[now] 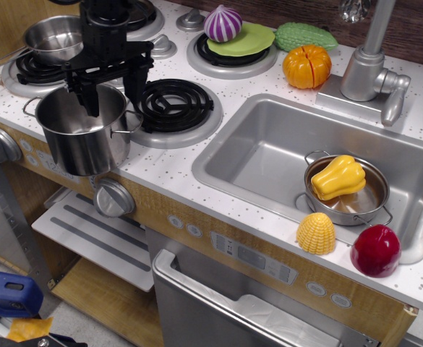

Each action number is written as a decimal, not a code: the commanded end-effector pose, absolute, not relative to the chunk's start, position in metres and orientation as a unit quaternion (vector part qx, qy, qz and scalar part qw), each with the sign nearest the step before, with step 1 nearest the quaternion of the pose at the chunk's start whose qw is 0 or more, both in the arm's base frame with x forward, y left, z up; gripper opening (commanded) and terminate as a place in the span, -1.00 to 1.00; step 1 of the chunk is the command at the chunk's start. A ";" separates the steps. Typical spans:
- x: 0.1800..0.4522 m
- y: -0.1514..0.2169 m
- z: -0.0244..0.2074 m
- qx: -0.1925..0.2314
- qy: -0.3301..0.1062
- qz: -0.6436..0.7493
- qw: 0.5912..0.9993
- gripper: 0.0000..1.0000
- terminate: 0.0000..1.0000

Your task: Put pot on stove which is near stove

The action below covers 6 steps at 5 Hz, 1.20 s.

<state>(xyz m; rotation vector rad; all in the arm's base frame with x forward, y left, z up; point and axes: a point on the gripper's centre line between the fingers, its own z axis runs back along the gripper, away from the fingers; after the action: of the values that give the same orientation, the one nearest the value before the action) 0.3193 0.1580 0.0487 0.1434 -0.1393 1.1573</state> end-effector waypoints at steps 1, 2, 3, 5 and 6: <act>0.322 0.167 0.053 0.060 -0.080 0.554 0.827 -1.00 -1.00; 0.323 0.167 0.050 0.050 -0.081 0.562 0.821 -1.00 -1.00; 0.323 0.164 0.048 0.047 -0.089 0.569 0.816 -1.00 -1.00; 0.333 0.158 0.063 0.068 -0.100 0.568 0.814 -1.00 -1.00; 0.339 0.155 0.073 0.078 -0.114 0.552 0.822 -1.00 -1.00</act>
<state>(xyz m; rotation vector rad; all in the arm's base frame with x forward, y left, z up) 0.3323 0.1502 0.0468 0.1743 -0.1678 1.1561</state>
